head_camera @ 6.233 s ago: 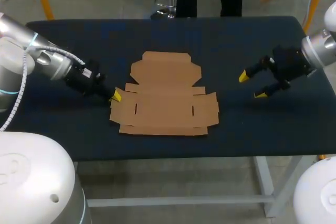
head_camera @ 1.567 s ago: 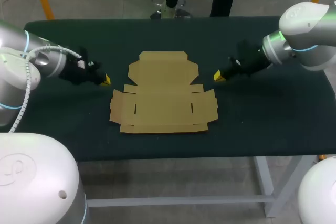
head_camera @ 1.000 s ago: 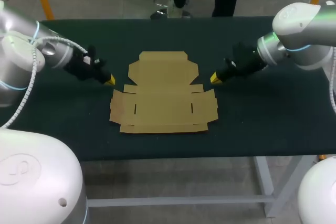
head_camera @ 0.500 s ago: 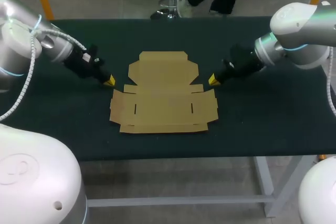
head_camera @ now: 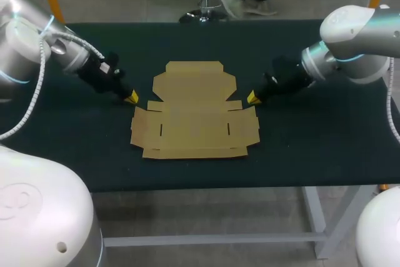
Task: Assemble the packaging by folding the flat box into shape, placing the metal phone stand inside, and closing the box properly
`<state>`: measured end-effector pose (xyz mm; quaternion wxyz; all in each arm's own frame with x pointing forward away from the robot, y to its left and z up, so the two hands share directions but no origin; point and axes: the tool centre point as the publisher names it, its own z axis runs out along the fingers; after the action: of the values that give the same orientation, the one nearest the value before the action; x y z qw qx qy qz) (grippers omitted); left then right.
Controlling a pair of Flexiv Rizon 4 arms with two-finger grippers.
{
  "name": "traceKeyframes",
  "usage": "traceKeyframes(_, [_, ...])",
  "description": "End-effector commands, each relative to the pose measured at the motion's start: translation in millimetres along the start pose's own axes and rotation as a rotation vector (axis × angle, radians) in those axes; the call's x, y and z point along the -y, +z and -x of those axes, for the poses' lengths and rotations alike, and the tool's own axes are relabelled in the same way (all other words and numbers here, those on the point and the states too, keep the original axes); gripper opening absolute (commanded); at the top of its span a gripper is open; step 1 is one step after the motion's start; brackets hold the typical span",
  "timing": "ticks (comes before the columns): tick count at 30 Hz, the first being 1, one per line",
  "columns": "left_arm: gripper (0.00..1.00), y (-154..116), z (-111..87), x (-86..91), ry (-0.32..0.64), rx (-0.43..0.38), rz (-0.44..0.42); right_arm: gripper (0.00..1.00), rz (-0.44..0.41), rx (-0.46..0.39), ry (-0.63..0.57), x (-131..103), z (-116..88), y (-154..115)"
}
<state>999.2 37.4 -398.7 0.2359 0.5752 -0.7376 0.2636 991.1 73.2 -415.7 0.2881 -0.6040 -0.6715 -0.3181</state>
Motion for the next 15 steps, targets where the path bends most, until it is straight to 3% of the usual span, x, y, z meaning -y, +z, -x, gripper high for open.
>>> traceKeyframes(1, [0.0,3,1.5,4.6,-0.001,-0.007,0.031,0.0,-0.012,-0.006,0.0,-5,2,3])
traceKeyframes(15, [0.0,18,-8.5,-5.0,-0.006,-0.018,-0.075,0.0,-0.016,-0.006,0.005,-7,4,8])
